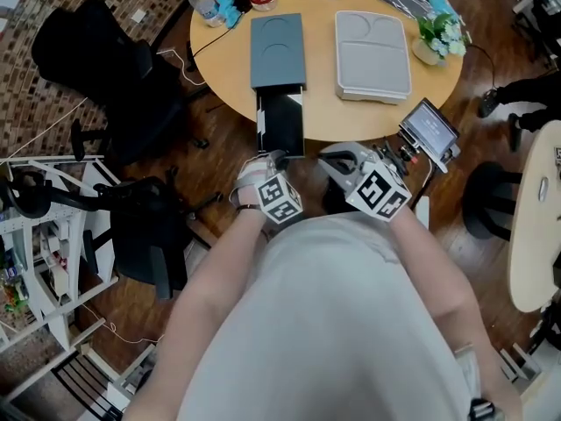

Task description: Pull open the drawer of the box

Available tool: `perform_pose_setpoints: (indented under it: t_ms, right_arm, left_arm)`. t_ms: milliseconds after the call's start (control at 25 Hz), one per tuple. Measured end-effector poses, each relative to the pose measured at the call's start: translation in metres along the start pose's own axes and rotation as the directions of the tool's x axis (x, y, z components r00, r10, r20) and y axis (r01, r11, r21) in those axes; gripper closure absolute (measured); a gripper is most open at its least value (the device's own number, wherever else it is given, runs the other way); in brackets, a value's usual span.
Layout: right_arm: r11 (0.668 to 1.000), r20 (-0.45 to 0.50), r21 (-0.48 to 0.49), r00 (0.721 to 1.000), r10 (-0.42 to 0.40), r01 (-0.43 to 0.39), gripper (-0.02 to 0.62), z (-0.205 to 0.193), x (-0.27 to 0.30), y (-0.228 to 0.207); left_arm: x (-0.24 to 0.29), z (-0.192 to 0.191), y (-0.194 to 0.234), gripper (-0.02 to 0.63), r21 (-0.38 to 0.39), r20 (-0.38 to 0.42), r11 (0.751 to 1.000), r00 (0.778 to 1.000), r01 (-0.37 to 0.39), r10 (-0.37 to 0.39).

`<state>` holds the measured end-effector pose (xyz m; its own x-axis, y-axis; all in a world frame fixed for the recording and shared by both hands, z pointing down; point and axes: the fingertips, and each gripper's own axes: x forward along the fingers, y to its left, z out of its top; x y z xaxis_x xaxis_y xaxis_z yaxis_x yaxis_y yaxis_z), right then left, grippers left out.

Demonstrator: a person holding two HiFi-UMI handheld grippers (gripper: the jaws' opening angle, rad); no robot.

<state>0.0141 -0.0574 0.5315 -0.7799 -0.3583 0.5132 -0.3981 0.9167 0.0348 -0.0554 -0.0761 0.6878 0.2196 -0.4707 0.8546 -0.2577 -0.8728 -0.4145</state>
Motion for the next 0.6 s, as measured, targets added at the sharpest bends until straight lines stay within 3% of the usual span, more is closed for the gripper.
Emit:
perform_pose_setpoints:
  t_ms: [240, 400, 600]
  right_arm:
    - [1.0, 0.002, -0.03, 1.0, 0.01, -0.01, 0.592, -0.005, -0.003, 0.016]
    - [0.998, 0.001, -0.055, 1.0, 0.024, -0.024, 0.592, -0.004, -0.008, 0.033]
    - [0.996, 0.011, -0.078, 0.999, 0.051, -0.05, 0.592, 0.002, -0.019, 0.054]
  left_arm:
    - [-0.045, 0.014, 0.007, 0.538, -0.131, 0.101, 0.989, 0.991, -0.069, 0.082]
    - [-0.093, 0.025, 0.007, 0.569, -0.285, 0.202, 0.955, 0.969, -0.08, 0.142]
    - [-0.14, 0.029, -0.008, 0.596, -0.421, 0.301, 0.906, 0.936, -0.041, 0.182]
